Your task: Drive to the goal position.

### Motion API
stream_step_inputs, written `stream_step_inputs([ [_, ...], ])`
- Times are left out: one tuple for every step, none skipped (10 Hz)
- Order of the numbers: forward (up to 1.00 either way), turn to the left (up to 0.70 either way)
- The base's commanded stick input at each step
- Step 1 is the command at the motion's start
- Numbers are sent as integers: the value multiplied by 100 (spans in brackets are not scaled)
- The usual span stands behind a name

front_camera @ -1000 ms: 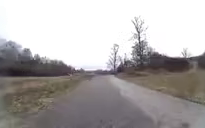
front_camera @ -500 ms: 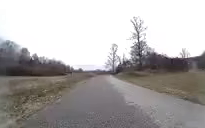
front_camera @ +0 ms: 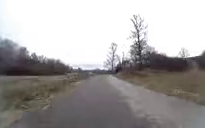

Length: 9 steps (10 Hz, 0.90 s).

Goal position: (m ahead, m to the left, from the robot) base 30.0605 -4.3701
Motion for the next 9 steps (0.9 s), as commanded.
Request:
stream_step_inputs([
  [100,0],
  [100,0],
  [100,0],
  [100,0],
  [100,0],
  [100,0],
  [100,0],
  [100,0],
  [100,0],
])
